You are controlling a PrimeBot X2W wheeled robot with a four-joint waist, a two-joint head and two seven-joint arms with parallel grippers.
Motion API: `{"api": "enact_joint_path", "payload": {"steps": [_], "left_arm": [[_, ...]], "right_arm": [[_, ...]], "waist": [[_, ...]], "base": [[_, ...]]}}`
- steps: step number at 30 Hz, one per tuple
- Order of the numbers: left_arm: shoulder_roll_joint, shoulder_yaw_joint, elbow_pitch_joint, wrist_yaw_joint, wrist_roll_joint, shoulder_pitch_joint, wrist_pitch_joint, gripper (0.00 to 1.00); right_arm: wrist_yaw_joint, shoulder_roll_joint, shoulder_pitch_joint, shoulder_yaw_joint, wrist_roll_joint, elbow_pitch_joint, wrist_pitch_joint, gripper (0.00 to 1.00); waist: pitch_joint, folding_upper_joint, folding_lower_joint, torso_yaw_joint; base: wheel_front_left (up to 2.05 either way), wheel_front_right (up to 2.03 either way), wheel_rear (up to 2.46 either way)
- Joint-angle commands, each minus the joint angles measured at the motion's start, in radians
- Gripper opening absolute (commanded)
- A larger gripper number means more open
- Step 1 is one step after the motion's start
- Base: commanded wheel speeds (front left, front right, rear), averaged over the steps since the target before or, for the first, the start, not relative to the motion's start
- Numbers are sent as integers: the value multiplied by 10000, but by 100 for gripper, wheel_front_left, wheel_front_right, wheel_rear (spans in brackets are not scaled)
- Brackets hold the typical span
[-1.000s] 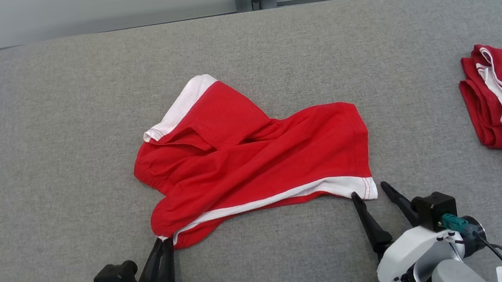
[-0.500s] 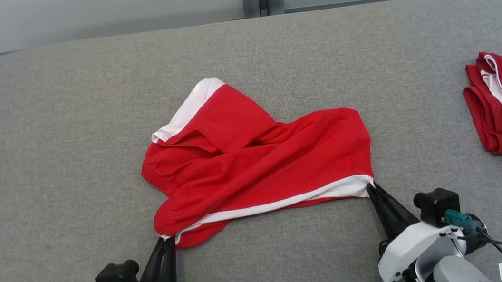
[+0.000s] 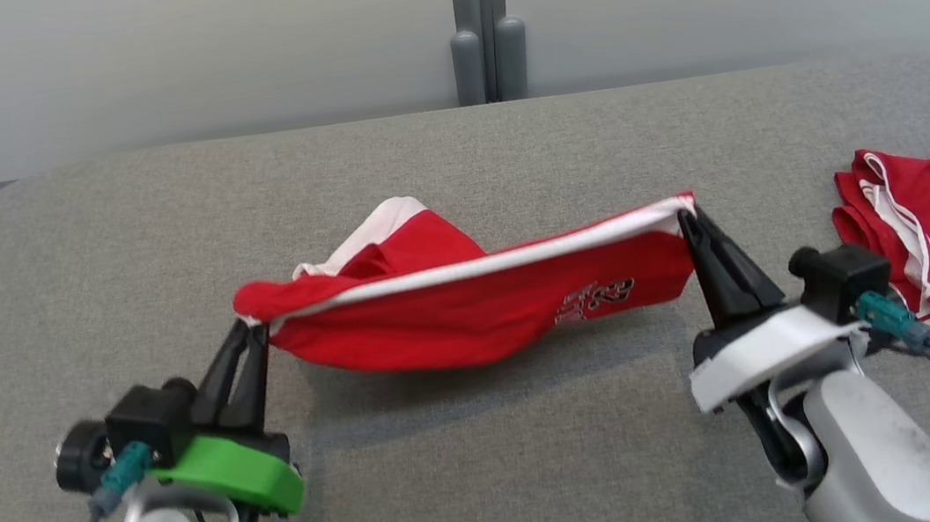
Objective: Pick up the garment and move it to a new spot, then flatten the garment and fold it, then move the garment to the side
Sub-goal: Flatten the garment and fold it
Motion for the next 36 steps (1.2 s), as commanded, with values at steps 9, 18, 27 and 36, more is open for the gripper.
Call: {"api": "enact_joint_path", "payload": {"steps": [9,18,27,36], "left_arm": [[2033,-1879,314,-28,-795,-5325,1597,0],[2300,-3095,2106,-13,-1022,-11084,1775,0],[1590,-3106,3707,-10,-1037,-12802,52,0],[1473,-2656,3440,-10,-1518,-8827,-10,0]], "right_arm": [[-16,-544,-4178,88,-713,620,41,0],[-16,-773,-9672,-216,-1888,2870,121,0],[-16,-1041,-11802,-1322,-3194,2759,-20,0],[-16,-1543,-7805,136,-2156,1584,-18,0]], "waist": [[1985,0,0,-178],[4294,0,0,-409],[4940,0,0,-586],[4877,0,0,-582]], "base": [[0,0,0],[0,0,0],[0,0,0],[0,0,0]]}}
